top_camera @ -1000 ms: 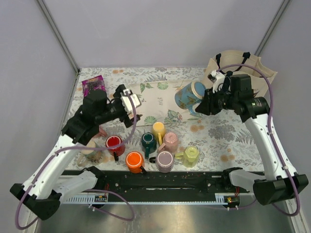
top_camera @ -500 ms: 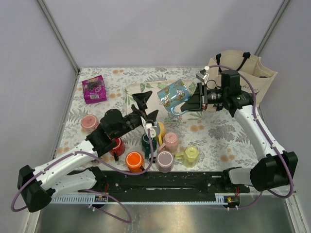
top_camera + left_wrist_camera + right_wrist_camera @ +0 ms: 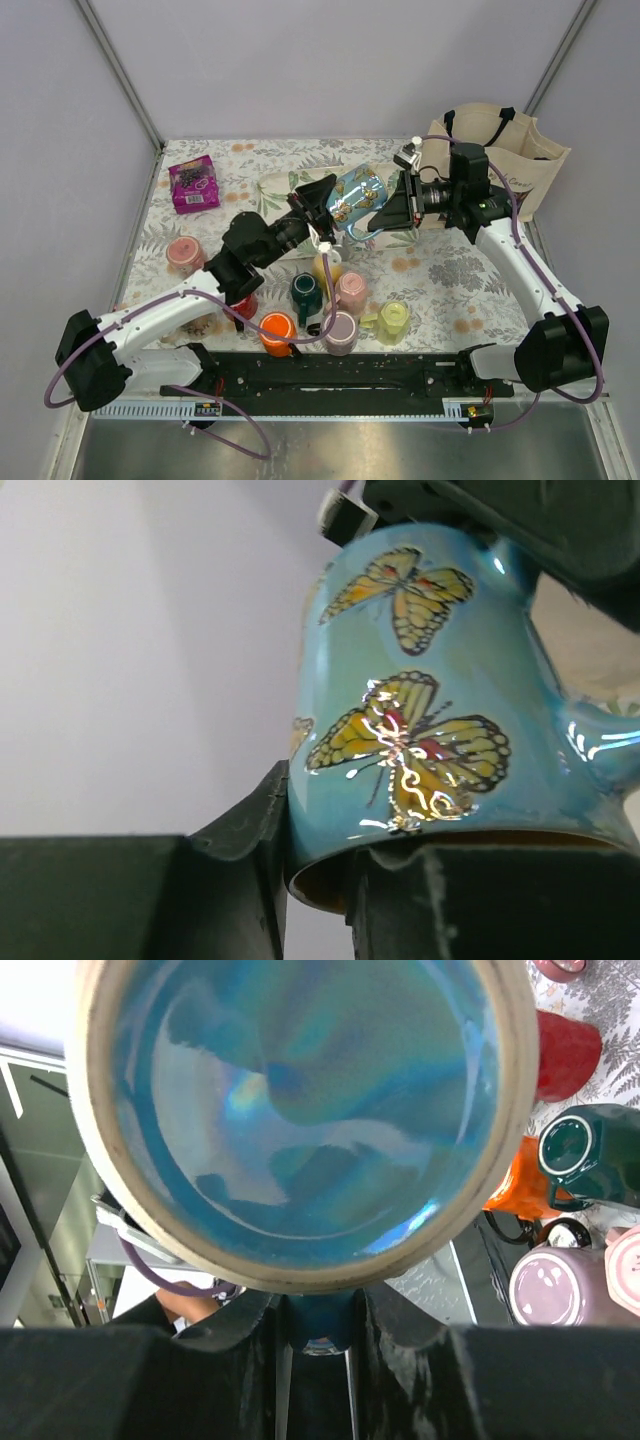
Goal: Turn the mug right side up
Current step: Turn over the cup at the center of the board.
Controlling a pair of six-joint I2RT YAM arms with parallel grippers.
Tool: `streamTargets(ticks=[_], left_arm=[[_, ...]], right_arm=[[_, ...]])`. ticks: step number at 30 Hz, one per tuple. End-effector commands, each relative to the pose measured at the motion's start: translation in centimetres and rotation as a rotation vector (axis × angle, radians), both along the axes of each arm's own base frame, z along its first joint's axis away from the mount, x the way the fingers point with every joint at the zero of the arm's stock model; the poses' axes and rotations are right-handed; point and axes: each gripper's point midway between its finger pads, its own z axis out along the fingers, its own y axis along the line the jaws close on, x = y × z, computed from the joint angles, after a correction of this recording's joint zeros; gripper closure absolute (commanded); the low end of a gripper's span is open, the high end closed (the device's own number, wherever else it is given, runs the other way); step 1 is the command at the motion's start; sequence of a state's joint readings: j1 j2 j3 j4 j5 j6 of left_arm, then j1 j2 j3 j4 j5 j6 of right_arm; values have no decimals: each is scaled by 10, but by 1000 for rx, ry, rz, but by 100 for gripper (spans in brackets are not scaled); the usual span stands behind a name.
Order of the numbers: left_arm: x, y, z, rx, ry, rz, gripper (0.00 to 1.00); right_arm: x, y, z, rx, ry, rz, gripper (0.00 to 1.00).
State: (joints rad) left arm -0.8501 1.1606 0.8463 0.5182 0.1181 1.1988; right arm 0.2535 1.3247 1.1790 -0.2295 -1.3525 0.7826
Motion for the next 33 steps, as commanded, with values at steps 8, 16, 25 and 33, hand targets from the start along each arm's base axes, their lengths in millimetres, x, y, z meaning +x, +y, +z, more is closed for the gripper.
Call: streamTargets(ticks=[8,16,25,33], left_arm=[[-23,8,14,-30,422,-52,100],[-27,34,-10,-74,828,129,100],[-31,36,-28,-25,1144,299,100],[-21,28,-27,-46,1203,339,100]], right_arm=[[13,-5,22,25,-174,-47,63],[63,-51,42,-411,-954,-353,22],[0,-35,15,-555,-1483,-72,23],[-5,-6,-18,-626,-1426,73,31]])
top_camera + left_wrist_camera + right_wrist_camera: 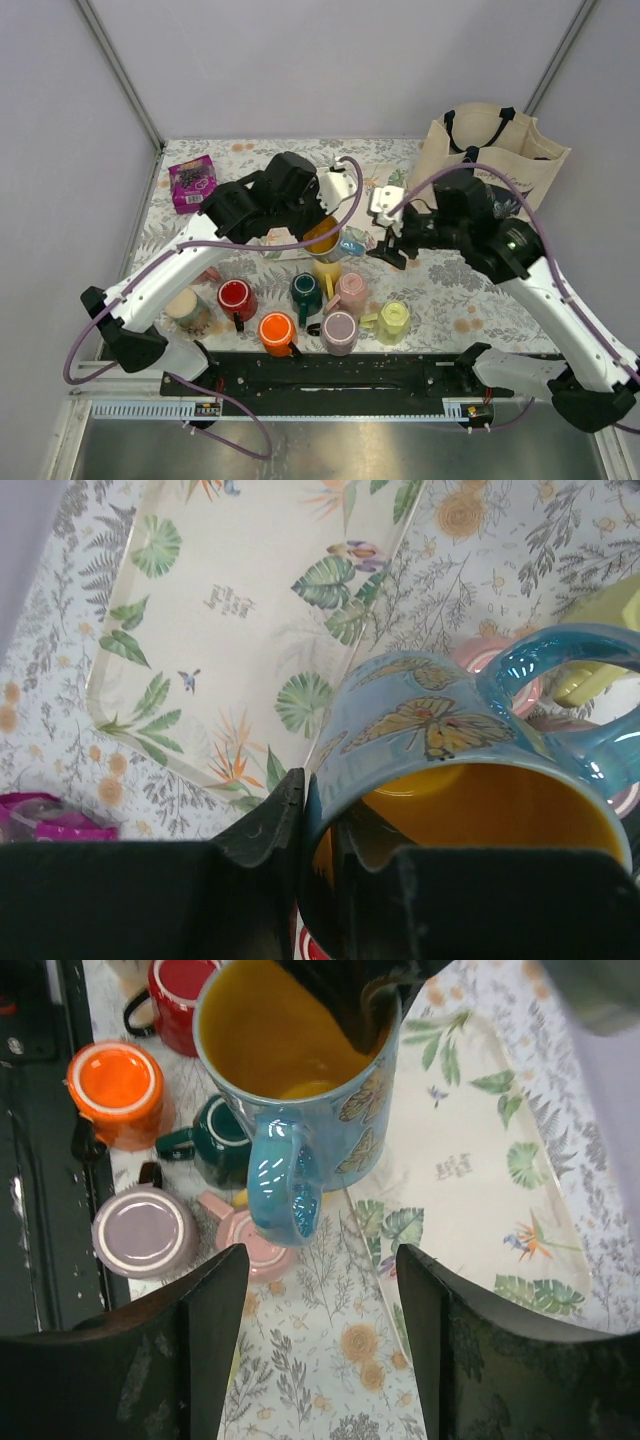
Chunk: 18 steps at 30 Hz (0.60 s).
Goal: Turn the mug right side up
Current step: Turn over the cup at the center of the board.
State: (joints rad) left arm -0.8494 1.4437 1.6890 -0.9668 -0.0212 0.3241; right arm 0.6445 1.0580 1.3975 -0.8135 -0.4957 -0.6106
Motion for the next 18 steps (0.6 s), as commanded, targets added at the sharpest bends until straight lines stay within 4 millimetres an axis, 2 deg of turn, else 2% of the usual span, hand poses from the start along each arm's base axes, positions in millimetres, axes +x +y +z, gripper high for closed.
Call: streamTargets(ticks=[1,4,9,15,18], left_arm=[[12,-8,46,-139,-44,73,100],[16,-12,46,-165,-1,97,100],[19,-20,51,-222,45,104,100],[18,-25,63,-284,71,80,100],[13,-28,63,-311,112,61,100]], right_arm=[[20,9,-23,-125,-31,-45,32],[27,22,-20,-123,-52,-43,36],[29,33,-36,-184,-84,-10,38],[45,42,-47,-198,-87,-77,51],[50,46,-49,-196,-90,-91,67]])
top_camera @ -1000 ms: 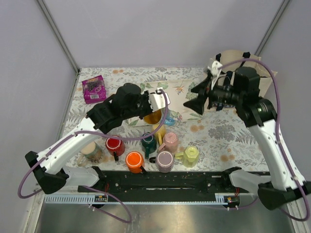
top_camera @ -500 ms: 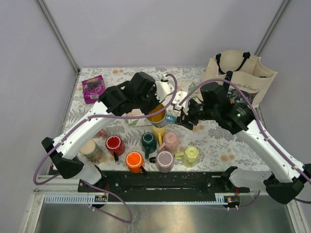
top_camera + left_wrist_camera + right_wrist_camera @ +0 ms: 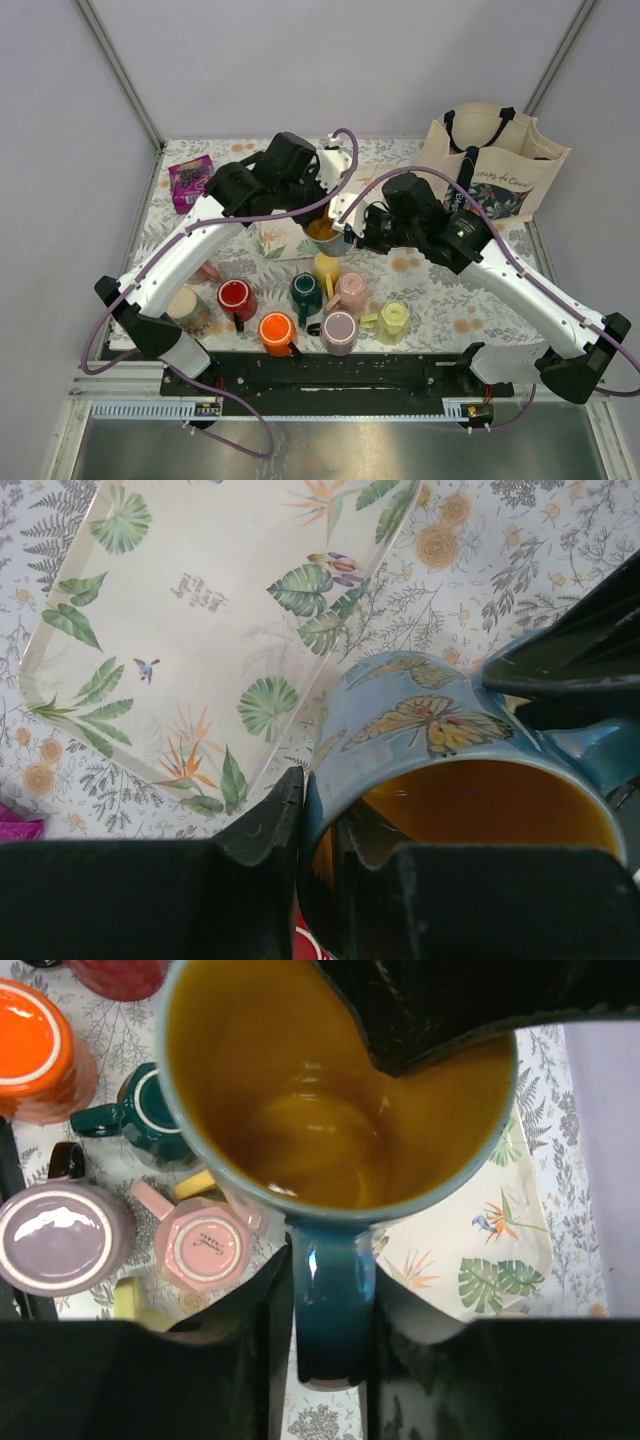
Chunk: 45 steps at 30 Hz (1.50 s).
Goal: Turn the mug right side up
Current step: Turn over the cup at the center of the board, then place the cup on the tray.
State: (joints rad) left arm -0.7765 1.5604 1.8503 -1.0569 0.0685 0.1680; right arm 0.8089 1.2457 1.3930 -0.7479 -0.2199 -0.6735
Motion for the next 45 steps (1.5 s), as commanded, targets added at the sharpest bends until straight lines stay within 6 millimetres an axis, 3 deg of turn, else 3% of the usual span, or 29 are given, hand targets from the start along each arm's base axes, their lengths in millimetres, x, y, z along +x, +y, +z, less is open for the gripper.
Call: streamTargets(ticks=[1,3,4,7,9,14,19,25,30,36,45], left_arm=[[-1,-21,60,-241,-49,-28,100],[-1,-20,61,-268,-23,-21,99],[0,-17,62,-275,-17,-14,94],[9,-4,63,-282,-19,29,47],[16,10,62,-284,-18,73,28],[32,48,61,-277,-44,180,11],[35,84,67,-224,-137,238,8],[20,121,62,-158,-191,292,7],[3,147,46,-126,-176,344,7],[-5,163,27,-118,-136,381,7],[-6,169,18,-84,-124,381,8]], right_arm=[[15,9,-1,9,-42,-44,74],[16,9,-5,0,-36,-44,94],[17,9,-5,6,-36,-59,100],[19,2,-15,3,-23,-106,100],[17,-2,-16,19,-15,-128,100],[20,-17,-22,67,41,-208,100],[52,-38,-24,129,101,-342,100],[124,-60,-13,229,118,-538,100],[180,-71,-23,246,79,-647,100],[232,-86,-46,231,57,-761,100],[288,-82,-73,249,72,-809,100]])
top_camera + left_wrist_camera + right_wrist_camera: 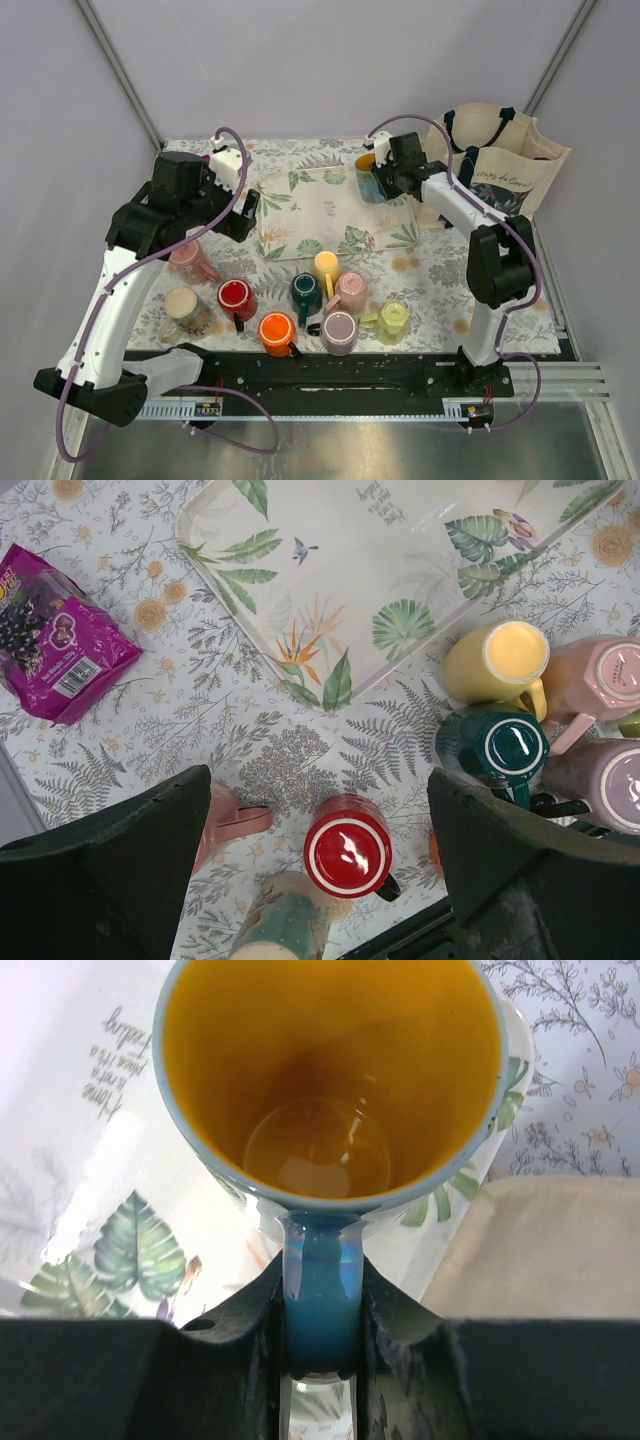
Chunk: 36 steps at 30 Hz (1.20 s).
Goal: Turn the mug right side up
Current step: Place the cup on the tray.
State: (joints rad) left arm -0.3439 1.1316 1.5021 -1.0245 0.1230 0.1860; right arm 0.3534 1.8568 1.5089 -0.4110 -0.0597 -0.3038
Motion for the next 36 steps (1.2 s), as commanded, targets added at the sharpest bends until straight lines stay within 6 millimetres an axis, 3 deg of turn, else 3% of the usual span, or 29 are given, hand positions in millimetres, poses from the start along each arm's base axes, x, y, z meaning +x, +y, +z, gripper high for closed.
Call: streamTargets(ticks=[1,13,16,31,36], left_arm=[[0,6,6,8,-35,8,8],[8,10,-5,45,6,7,8],[10,9,-5,51,11,2,8],[23,12,-9,52,36,19,8],[23,12,-11,48,44,17,8]], right_arm=[[61,13,81,106,-273,-33,100],[121,-10,46,93,-228,51,100],[131,-18,49,126,-213,73,100],[126,-10,0,140,-70,169,100],[128,-17,-13,93,-55,160,93]])
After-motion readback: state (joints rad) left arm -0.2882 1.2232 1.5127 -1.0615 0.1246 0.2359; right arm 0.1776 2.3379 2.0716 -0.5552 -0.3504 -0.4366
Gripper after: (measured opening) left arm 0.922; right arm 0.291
